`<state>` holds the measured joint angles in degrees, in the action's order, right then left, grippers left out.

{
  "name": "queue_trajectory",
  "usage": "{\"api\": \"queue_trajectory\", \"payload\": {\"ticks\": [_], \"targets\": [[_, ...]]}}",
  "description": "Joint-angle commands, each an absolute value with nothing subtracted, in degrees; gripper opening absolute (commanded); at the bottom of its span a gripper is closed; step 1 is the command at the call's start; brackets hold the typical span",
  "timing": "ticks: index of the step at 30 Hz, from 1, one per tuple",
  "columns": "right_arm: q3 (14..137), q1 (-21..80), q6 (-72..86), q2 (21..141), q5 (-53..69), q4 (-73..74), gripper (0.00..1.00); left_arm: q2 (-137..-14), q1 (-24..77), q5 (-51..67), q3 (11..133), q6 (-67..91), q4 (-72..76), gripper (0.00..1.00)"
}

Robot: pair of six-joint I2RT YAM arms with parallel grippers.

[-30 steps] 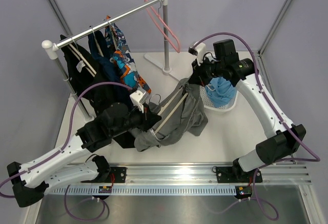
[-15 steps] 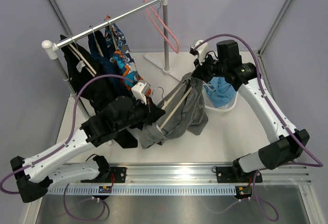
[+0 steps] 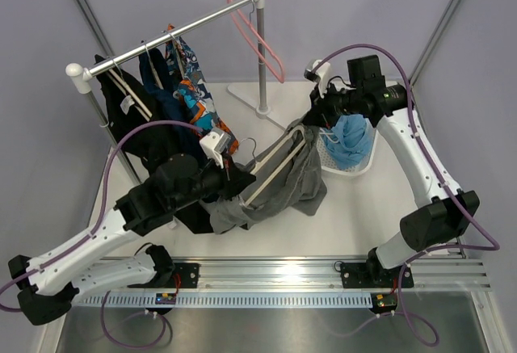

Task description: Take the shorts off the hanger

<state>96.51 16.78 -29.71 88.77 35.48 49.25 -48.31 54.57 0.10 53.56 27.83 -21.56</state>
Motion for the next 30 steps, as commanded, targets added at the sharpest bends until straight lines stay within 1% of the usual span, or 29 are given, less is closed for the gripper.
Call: {"api": "queue_trajectory", "payload": {"ticks": [1,5,8,9,10,12,14,17,19,21,22,23,24,25,26,27,28,30], "targets": [[103.9,1.7,-33.6,92.3,16.2,38.7,0.00,-40.6,55.6,11.4,52.1,26.3,-43.3,0.00],[102.4,1.3,-36.8,91.1,22.0,40.0,0.00,-40.4,55.6,10.5,52.3,26.1,-43.6,0.00],[101.6,1.1,-39.3,90.2,31.9,43.8,0.00,-40.3,55.6,10.0,52.7,24.7,-41.9,0.00],[102.0,1.2,-40.2,90.3,38.4,45.6,0.01,-39.9,55.5,10.4,52.6,24.5,-40.6,0.00],[102.1,1.1,-41.4,90.6,41.9,50.4,0.02,-39.5,55.6,10.7,52.4,23.9,-39.3,0.00],[101.7,1.3,-39.9,91.5,49.9,53.9,0.04,-37.7,55.6,12.5,51.0,22.7,-34.0,0.00],[100.8,1.3,-38.6,92.1,53.2,54.8,0.05,-35.1,55.6,14.0,49.8,21.5,-29.1,0.00],[96.5,1.3,-32.6,92.5,58.5,53.8,0.05,-31.1,55.6,14.3,46.9,21.4,-22.8,0.00],[91.3,2.1,-30.2,91.6,58.5,50.4,0.03,-29.5,55.6,12.9,44.9,22.0,-19.8,0.00],[85.5,4.0,-27.6,89.1,53.5,47.6,0.01,-28.3,55.6,8.5,43.6,22.6,-14.7,0.00],[83.3,6.7,-26.8,88.1,51.1,43.8,0.00,-28.4,55.6,7.0,42.2,22.8,-12.6,0.00],[81.1,8.2,-24.6,86.9,45.6,41.7,0.00,-28.7,55.6,3.5,41.6,22.9,-8.4,0.00],[77.4,9.4,-23.4,84.7,43.0,37.6,0.00,-30.3,55.6,1.9,41.1,22.8,-6.1,0.00],[76.1,11.4,-22.6,83.9,41.2,36.2,0.00,-31.5,55.6,0.6,40.8,22.4,-4.3,0.00],[75.1,12.4,-22.5,83.2,37.7,35.3,0.02,-32.9,55.6,-1.6,40.6,21.5,-1.1,0.00],[73.8,12.8,-22.6,82.4,36.3,34.2,0.03,-34.4,55.6,-2.6,40.7,21.1,-0.3,0.00],[73.6,13.1,-23.0,82.3,35.9,34.4,0.06,-37.1,55.6,-3.5,40.7,20.7,1.9,0.00],[73.5,13.2,-26.2,82.3,35.8,36.4,0.17,-39.6,55.6,-5.8,40.2,19.3,7.2,0.00]]}}
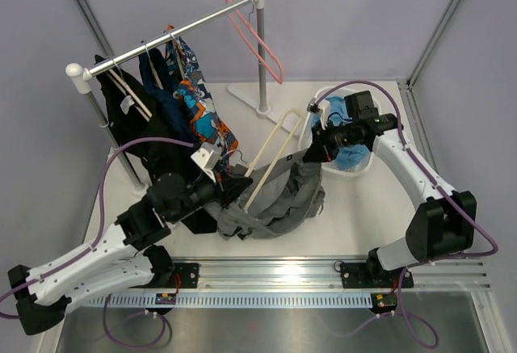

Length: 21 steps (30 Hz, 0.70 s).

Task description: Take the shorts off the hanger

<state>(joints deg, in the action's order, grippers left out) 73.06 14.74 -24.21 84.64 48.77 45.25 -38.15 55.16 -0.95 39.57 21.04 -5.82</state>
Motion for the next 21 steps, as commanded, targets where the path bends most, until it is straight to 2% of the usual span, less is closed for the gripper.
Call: {"api": "queue_trajectory", "payload": {"ticks": [1,5,8,9,10,11,13,16,20,21], "targets": [[73.4,13.4,-27.4,82.4,35.5,37.4,0.18,-41.6,55.6,-6.6,39.5,18.6,12.9,0.00],[70.4,13.8,-33.1,80.8,38.4,40.0,0.27,-46.5,55.6,-7.6,35.4,18.1,28.3,0.00],[70.2,13.5,-32.5,80.0,36.3,40.4,0.55,-49.8,55.6,-6.7,36.5,18.1,30.0,0.00],[70.7,12.4,-32.5,79.0,35.7,41.1,0.61,-50.1,55.6,-6.9,37.9,18.0,28.1,0.00],[71.2,11.0,-32.3,78.3,35.8,41.1,0.74,-49.8,55.6,-7.3,38.5,17.8,23.6,0.00],[72.4,9.3,-32.2,77.6,37.3,41.4,0.79,-48.4,55.6,-8.1,38.8,17.7,21.6,0.00],[74.7,4.4,-34.3,76.1,38.5,44.0,0.85,-46.3,55.6,-8.8,38.6,17.4,15.3,0.00],[79.5,0.5,-43.7,75.1,40.2,49.8,0.88,-42.4,55.6,-7.8,38.8,17.1,5.4,0.00],[89.3,-4.0,-70.0,75.4,54.1,65.3,0.89,-40.7,55.5,-0.7,38.8,15.3,-5.5,0.00],[91.3,-4.0,-75.5,75.8,56.9,74.2,0.90,-40.8,55.5,0.3,38.8,14.9,-7.3,0.00]]}}
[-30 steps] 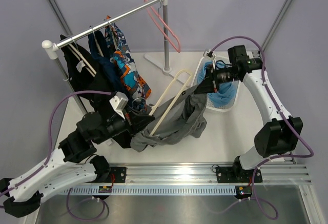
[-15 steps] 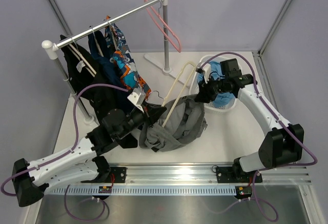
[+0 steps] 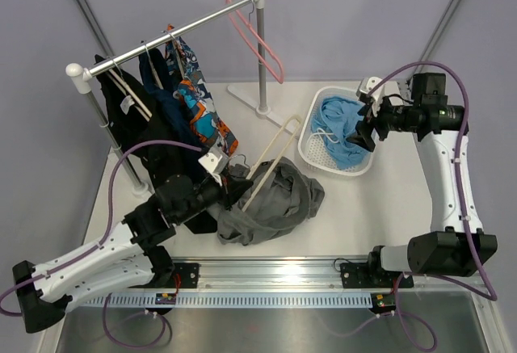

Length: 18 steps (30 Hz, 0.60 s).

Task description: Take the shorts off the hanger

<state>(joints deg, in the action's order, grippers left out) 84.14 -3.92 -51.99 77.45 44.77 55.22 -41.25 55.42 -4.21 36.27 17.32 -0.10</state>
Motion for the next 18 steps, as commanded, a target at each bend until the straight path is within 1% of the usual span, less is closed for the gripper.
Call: {"api": "queue_trajectory", "payload": {"ticks": [1,2,3,4,5,8,9,12,18], "targets": [[93.2,-4.0,-81.2,76.4,59.5,79.3,0.91,-41.5,55.5,2.4,38.8,13.5,-9.5,0.00],[97.4,-1.4,-91.2,77.1,61.7,83.9,0.92,-41.8,55.5,5.9,38.8,12.7,-10.1,0.00],[99.5,1.1,-94.4,78.8,61.1,90.9,0.91,-42.2,55.5,6.9,38.8,12.0,-10.7,0.00],[100.8,4.0,-95.9,79.4,60.4,92.4,0.91,-43.1,55.5,8.0,38.9,10.7,-11.3,0.00],[102.2,9.3,-95.7,79.6,58.9,92.9,0.91,-43.6,55.5,9.9,39.1,9.9,-11.7,0.00],[101.4,17.5,-89.4,78.6,54.3,88.1,0.91,-45.8,55.5,11.3,40.6,7.5,-13.1,0.00],[100.6,22.2,-87.8,78.5,53.2,85.9,0.91,-46.3,55.5,11.6,41.4,7.2,-13.4,0.00],[100.6,29.2,-86.1,81.2,49.3,87.7,0.90,-47.5,55.5,12.4,42.5,6.4,-13.3,0.00],[96.7,32.3,-85.8,84.3,46.2,88.6,0.84,-47.5,55.5,13.3,43.8,5.7,-13.1,0.00]]}}
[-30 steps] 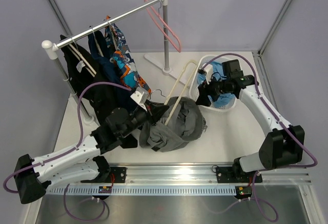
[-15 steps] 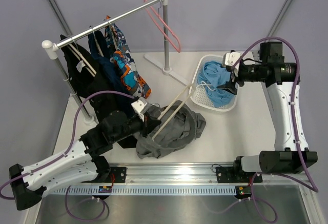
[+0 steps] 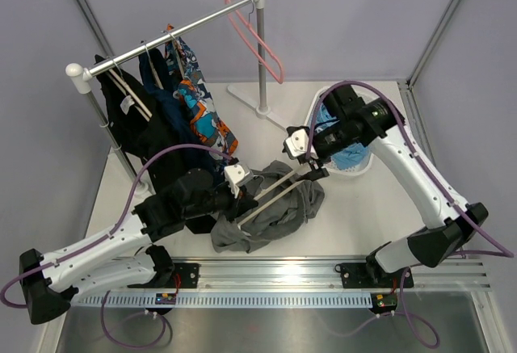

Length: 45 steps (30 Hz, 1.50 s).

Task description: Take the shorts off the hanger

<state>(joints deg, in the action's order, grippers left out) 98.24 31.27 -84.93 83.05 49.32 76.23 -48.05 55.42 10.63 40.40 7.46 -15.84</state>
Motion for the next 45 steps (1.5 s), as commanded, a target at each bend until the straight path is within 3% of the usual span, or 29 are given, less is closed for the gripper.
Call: {"api": "queue_trajectory", "payload": {"ticks": [1,7,11,12,17,23,29,35,45], "targets": [[96.1,33.3,-85.3,84.5,45.1,88.4,0.83,-47.5,55.5,13.3,44.0,5.5,-13.4,0.00],[90.7,34.4,-80.2,84.7,41.0,80.0,0.76,-46.5,55.5,13.9,44.3,6.5,-12.6,0.00],[90.4,34.5,-79.7,86.2,40.4,81.3,0.48,-45.7,55.5,13.2,44.0,6.2,-12.9,0.00],[90.4,34.5,-79.6,86.4,40.2,81.4,0.31,-45.6,55.5,13.1,43.8,6.2,-12.7,0.00],[90.1,34.4,-78.6,85.8,38.6,80.8,0.00,-44.9,55.5,12.3,42.5,6.7,-11.6,0.00],[94.1,30.2,-79.4,84.0,37.2,82.8,0.00,-43.6,55.5,9.6,40.1,7.3,-14.4,0.17],[104.0,17.3,-86.4,85.3,40.0,92.7,0.00,-39.6,55.5,6.7,35.4,10.9,-15.6,0.23],[104.9,10.4,-87.5,84.1,39.5,93.7,0.00,-37.1,55.5,2.8,33.2,14.0,-14.2,0.26],[108.5,9.8,-51.8,83.2,40.6,73.7,0.00,-33.7,55.5,-1.6,31.7,18.4,-11.8,0.49]]}}
